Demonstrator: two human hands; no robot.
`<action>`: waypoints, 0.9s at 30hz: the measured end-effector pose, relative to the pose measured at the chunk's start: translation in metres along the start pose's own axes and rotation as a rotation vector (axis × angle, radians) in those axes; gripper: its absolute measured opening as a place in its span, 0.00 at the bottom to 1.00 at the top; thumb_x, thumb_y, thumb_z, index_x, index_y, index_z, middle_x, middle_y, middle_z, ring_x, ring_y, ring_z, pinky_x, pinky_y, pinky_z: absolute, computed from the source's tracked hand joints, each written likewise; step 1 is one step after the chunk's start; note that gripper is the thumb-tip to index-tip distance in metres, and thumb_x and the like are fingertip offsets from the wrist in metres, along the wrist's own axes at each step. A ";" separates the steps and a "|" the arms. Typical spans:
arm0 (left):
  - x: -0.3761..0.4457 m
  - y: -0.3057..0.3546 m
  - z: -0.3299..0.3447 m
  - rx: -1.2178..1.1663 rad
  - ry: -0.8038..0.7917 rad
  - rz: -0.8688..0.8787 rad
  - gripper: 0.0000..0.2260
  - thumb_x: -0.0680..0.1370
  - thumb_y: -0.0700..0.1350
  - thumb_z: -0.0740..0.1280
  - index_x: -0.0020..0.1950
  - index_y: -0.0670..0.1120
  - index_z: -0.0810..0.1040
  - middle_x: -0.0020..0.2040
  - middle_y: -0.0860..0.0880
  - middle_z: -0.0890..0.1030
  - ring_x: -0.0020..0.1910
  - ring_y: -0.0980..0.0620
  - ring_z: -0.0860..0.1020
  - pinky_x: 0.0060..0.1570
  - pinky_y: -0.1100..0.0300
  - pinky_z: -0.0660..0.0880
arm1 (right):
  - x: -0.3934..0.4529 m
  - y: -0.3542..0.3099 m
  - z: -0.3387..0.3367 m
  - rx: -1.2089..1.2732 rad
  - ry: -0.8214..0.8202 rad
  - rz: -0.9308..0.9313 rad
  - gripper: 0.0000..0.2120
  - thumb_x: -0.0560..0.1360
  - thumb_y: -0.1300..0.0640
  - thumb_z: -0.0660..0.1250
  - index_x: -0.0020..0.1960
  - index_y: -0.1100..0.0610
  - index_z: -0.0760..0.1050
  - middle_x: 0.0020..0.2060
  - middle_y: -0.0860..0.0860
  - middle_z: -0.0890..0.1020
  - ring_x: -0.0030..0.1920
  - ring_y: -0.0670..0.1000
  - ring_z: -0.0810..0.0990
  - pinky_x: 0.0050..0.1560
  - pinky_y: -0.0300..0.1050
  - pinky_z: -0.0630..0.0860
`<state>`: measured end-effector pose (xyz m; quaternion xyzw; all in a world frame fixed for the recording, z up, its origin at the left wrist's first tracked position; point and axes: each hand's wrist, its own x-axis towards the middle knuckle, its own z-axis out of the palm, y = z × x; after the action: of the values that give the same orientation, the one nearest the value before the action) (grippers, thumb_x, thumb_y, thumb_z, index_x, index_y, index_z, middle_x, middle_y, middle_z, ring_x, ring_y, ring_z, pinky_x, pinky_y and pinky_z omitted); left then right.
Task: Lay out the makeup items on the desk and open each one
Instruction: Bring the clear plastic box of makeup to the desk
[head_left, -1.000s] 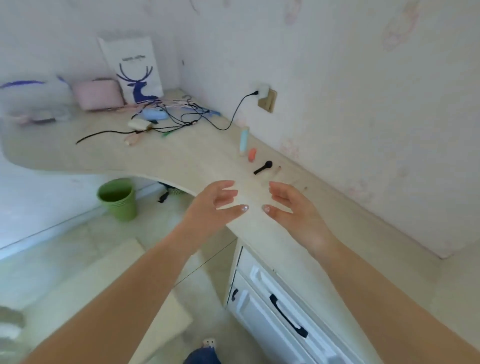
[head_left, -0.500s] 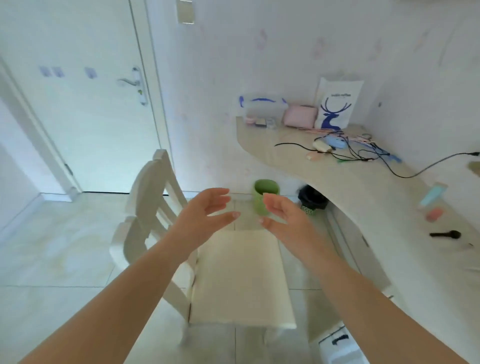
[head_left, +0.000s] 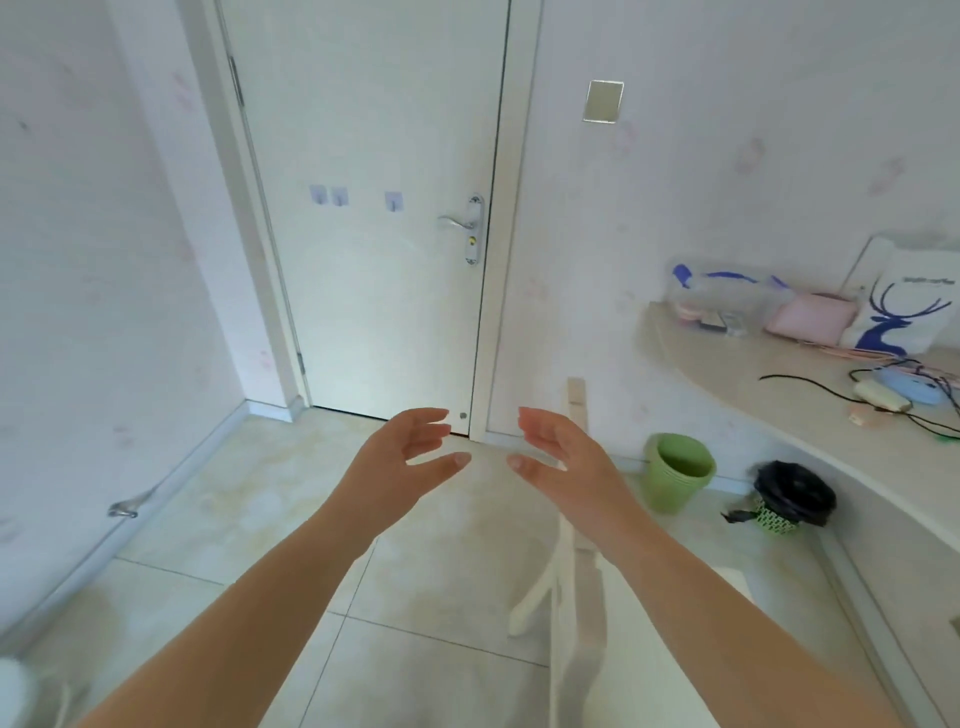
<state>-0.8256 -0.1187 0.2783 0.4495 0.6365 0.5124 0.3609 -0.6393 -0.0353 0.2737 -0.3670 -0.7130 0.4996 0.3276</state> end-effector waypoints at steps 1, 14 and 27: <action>0.012 -0.003 -0.018 0.009 0.004 0.001 0.20 0.69 0.50 0.75 0.58 0.60 0.74 0.52 0.62 0.80 0.50 0.72 0.76 0.44 0.72 0.70 | 0.016 -0.003 0.014 0.000 -0.002 -0.001 0.19 0.72 0.54 0.71 0.58 0.39 0.70 0.58 0.35 0.75 0.59 0.32 0.72 0.47 0.20 0.69; 0.195 -0.042 -0.104 0.007 -0.047 -0.032 0.19 0.69 0.49 0.75 0.56 0.61 0.75 0.54 0.60 0.80 0.52 0.70 0.77 0.47 0.70 0.71 | 0.212 0.026 0.073 -0.037 -0.002 0.042 0.21 0.71 0.55 0.72 0.58 0.38 0.70 0.57 0.34 0.75 0.59 0.32 0.72 0.50 0.25 0.69; 0.493 -0.016 -0.034 0.030 -0.315 0.017 0.19 0.69 0.48 0.75 0.57 0.60 0.75 0.54 0.61 0.80 0.53 0.69 0.77 0.48 0.71 0.71 | 0.434 0.068 -0.042 -0.037 0.257 0.113 0.22 0.71 0.53 0.72 0.57 0.34 0.69 0.58 0.33 0.75 0.59 0.29 0.71 0.52 0.27 0.70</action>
<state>-1.0254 0.3332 0.2706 0.5351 0.5758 0.4290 0.4450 -0.8145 0.3693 0.2649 -0.4737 -0.6524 0.4528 0.3806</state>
